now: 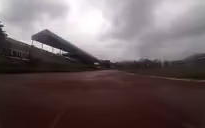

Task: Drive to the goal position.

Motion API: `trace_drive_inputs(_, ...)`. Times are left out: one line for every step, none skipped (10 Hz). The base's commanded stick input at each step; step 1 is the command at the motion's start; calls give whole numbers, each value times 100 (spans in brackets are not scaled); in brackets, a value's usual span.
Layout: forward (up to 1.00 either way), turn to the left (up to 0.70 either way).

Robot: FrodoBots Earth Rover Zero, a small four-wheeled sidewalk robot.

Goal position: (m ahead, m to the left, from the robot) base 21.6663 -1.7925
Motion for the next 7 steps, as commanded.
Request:
trace_drive_inputs(50, 0)
trace_drive_inputs(50, 0)
trace_drive_inputs(50, 0)
trace_drive_inputs(50, 0)
trace_drive_inputs(50, 0)
trace_drive_inputs(50, 0)
trace_drive_inputs(50, 0)
